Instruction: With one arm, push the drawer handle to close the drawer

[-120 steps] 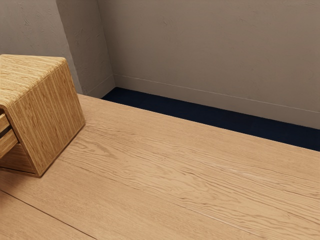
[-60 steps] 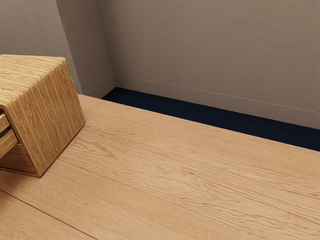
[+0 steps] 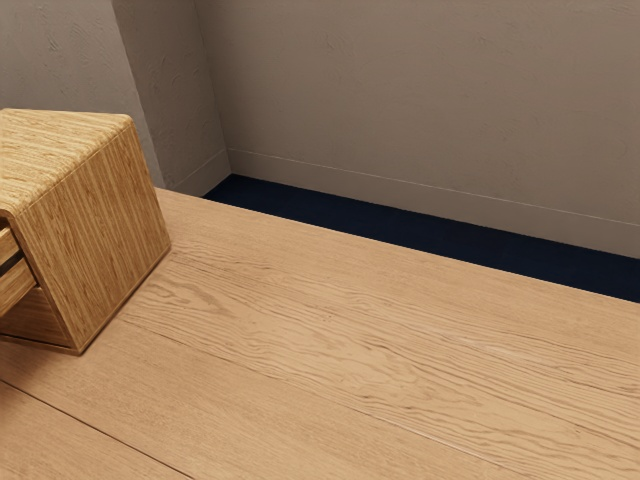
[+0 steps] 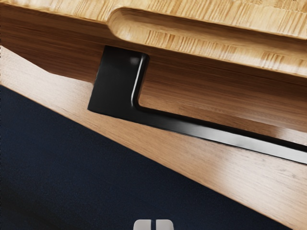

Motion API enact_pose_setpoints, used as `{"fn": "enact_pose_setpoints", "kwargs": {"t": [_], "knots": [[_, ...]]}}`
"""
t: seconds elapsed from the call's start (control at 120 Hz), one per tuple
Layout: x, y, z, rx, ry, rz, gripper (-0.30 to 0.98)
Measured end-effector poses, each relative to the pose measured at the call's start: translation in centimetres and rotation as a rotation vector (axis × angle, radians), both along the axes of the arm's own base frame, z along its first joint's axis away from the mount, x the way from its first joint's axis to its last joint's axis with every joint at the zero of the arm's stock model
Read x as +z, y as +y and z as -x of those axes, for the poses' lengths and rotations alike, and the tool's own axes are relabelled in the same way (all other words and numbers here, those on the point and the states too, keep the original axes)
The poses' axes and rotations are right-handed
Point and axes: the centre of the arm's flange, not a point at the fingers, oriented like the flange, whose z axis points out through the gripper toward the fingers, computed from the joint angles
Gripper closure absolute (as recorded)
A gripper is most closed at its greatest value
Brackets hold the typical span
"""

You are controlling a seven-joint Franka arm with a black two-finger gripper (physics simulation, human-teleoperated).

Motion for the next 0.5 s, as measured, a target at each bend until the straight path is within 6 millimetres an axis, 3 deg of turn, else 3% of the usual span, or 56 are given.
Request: {"fn": "enact_pose_setpoints", "kwargs": {"t": [0.5], "knots": [[-0.4, 0.6, -3.2, -0.078, 0.035, -0.016, 0.79]]}}
